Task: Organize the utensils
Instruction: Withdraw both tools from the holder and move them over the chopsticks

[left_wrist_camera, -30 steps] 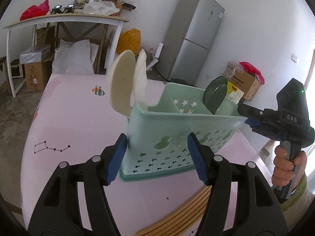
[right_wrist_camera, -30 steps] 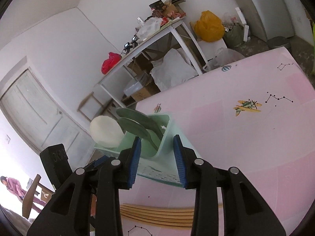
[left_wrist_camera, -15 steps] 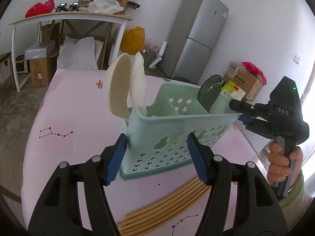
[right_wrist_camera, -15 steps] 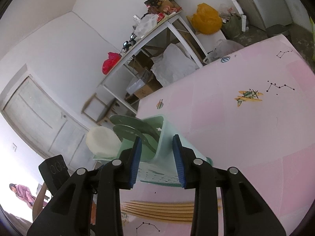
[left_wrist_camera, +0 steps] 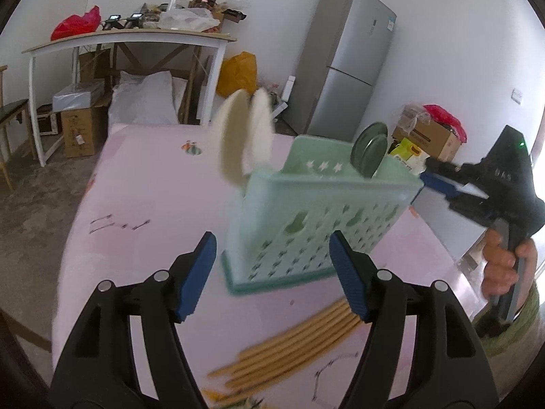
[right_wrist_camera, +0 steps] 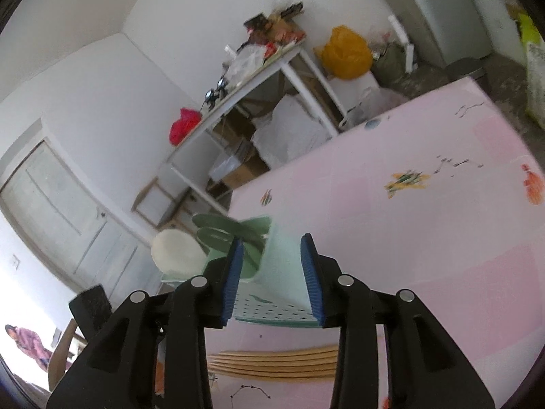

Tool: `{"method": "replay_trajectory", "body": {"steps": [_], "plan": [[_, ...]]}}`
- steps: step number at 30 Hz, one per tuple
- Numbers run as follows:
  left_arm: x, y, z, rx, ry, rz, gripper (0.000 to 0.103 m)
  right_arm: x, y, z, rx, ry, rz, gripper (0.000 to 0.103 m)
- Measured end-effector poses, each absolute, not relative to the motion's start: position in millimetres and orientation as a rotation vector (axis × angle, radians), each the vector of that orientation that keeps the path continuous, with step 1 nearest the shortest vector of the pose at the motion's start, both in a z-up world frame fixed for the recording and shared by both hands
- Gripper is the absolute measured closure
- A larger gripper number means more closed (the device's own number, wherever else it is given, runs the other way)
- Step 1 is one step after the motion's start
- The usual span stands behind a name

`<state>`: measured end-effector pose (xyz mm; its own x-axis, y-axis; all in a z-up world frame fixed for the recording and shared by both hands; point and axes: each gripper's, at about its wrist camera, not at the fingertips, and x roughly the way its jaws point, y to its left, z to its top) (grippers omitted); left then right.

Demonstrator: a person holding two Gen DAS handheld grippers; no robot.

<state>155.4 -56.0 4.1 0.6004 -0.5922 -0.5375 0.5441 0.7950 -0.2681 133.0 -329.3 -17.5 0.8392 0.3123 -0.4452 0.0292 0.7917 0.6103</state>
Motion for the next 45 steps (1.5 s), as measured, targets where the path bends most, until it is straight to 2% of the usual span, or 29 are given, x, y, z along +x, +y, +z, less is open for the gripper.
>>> {"method": "replay_trajectory", "body": {"steps": [7, 10, 12, 19, 26, 35, 45], "plan": [[125, -23, -19, -0.042, 0.745, -0.637, 0.039, 93, -321, -39, 0.611, 0.649, 0.097, 0.067], [123, -26, -28, 0.019, 0.772, -0.632, 0.055, 89, -295, -66, 0.602, 0.774, 0.123, 0.067], [126, -32, -33, 0.067, 0.795, -0.609, 0.071, 89, -276, -84, 0.597, 0.858, 0.134, 0.067], [146, -60, -54, 0.156, 0.876, -0.624, 0.096, 91, -238, -116, 0.659, 0.986, 0.161, 0.068], [138, -67, -61, 0.155, 0.913, -0.645, 0.103, 98, -223, -124, 0.671, 1.016, 0.132, 0.072], [104, -74, -63, 0.111, 0.971, -0.720, 0.103, 98, -226, -130, 0.715, 1.025, 0.074, 0.078], [58, -92, -73, -0.011, 1.077, -0.871, 0.103, 86, -240, -126, 0.699, 1.025, -0.023, 0.088]]}}
